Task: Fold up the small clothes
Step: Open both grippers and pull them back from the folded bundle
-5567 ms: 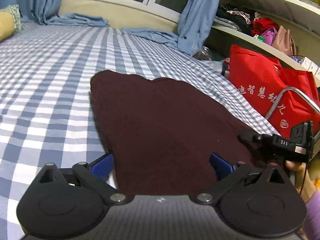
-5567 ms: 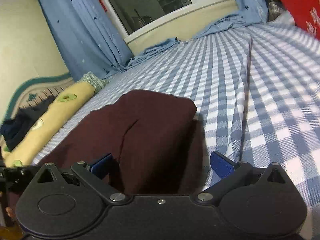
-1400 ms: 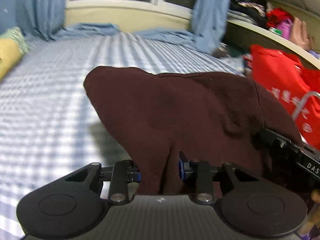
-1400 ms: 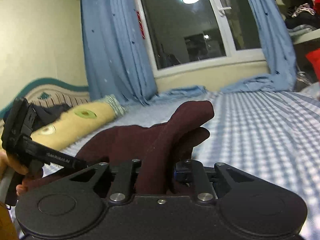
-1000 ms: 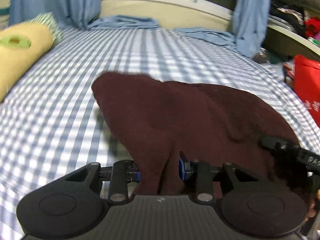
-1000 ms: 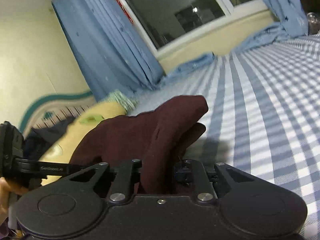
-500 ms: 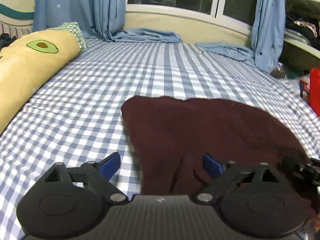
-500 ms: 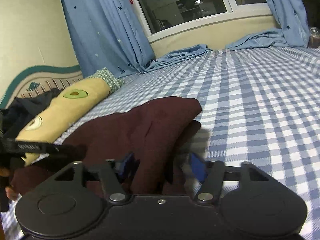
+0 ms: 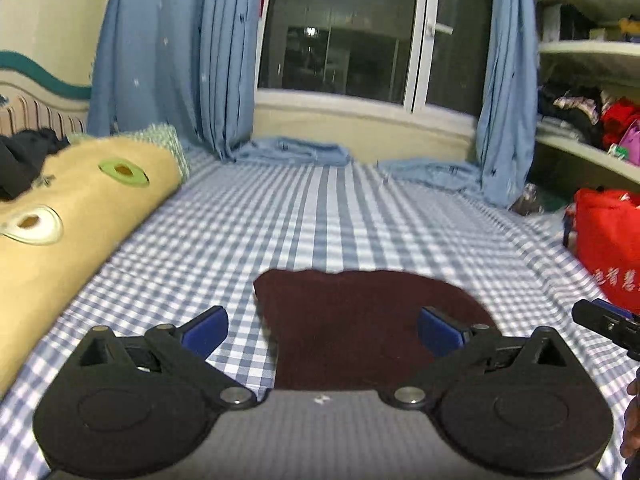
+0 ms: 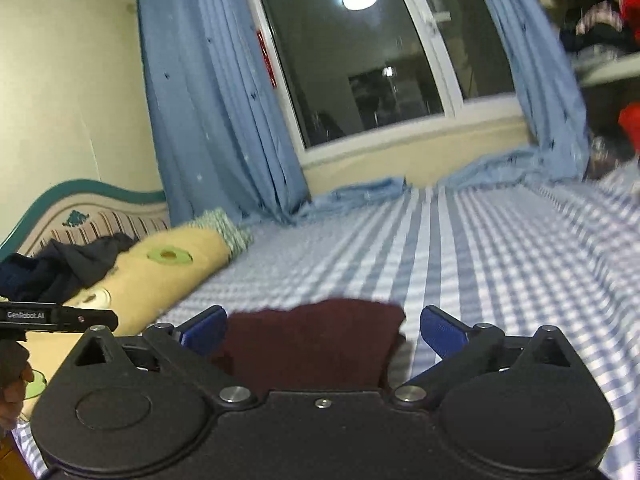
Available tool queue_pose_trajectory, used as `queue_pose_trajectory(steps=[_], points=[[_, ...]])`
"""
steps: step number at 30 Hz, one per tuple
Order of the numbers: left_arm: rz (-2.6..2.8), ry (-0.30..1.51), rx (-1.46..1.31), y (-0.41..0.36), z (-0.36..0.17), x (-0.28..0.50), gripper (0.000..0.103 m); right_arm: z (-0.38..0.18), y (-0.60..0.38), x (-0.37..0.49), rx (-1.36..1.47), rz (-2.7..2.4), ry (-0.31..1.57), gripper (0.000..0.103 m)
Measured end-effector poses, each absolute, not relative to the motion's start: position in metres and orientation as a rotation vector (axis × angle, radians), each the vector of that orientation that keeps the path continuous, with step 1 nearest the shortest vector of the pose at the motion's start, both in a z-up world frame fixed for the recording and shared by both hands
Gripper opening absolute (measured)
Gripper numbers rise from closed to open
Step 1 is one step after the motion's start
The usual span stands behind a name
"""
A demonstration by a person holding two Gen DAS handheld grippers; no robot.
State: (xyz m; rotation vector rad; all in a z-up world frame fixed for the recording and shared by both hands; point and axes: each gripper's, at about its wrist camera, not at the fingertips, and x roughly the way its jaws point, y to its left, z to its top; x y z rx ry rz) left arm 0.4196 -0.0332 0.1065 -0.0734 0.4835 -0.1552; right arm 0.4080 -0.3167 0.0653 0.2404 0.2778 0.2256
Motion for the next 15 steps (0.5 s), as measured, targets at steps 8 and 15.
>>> queue_pose_trajectory(steps=[8, 15], points=[[-0.134, 0.38, -0.072, -0.032, 0.149, 0.329, 0.102, 0.119, -0.296, 0.32, 0.149, 0.218, 0.16, 0.103], [-0.057, 0.383, -0.04, -0.036, 0.156, 0.263, 0.102, 0.138, -0.282, 0.244, 0.104, 0.221, 0.086, 0.103]])
